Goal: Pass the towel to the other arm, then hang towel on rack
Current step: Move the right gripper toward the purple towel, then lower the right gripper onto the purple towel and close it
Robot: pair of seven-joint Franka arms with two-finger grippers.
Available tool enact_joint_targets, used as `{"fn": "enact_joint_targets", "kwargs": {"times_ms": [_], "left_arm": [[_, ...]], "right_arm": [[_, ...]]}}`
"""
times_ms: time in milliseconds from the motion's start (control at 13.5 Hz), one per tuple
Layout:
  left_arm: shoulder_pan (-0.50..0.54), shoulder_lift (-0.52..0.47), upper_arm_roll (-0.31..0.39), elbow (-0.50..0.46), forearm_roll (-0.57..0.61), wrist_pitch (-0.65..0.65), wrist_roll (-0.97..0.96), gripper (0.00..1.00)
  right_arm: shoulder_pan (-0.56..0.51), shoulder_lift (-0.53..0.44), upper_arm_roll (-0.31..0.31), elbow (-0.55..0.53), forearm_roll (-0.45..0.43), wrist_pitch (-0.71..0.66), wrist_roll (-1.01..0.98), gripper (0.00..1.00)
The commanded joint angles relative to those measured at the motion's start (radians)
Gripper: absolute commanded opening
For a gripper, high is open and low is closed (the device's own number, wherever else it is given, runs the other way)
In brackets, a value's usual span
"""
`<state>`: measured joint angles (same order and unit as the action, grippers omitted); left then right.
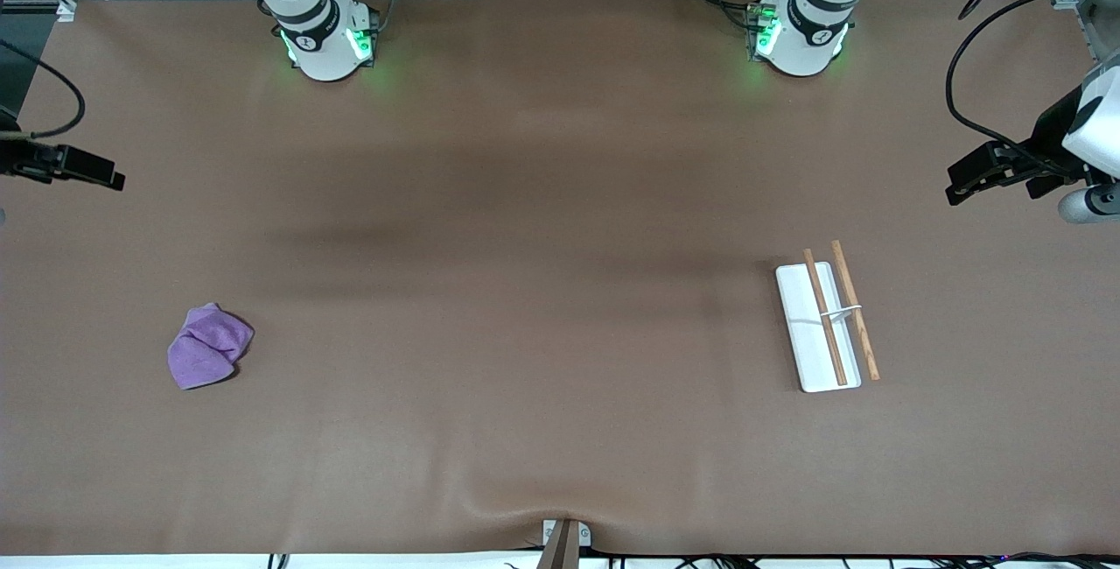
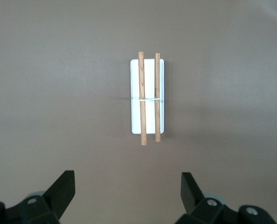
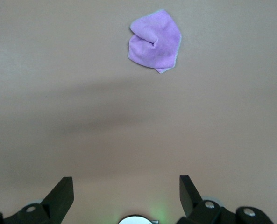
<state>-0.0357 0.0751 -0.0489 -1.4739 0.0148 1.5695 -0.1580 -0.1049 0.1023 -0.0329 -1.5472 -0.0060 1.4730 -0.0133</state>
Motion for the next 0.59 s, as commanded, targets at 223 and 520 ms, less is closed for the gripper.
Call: {"fn": "enact_joint_targets", "kwargs": {"times_ms": [223,520], "left_arm": [[0.008,-0.006,-0.006,0.006,0.008,-0.002,-0.005,1.00],[0.008,-0.006,-0.006,0.006,0.010,-0.002,-0.003,1.00]], "right_arm": [[-0.015,0.181,0.013,0.117,-0.015,0.081,-0.111,1.00],[-0.009,0.287,0.013,0.150,-0.087,0.217,-0.261,1.00]]}}
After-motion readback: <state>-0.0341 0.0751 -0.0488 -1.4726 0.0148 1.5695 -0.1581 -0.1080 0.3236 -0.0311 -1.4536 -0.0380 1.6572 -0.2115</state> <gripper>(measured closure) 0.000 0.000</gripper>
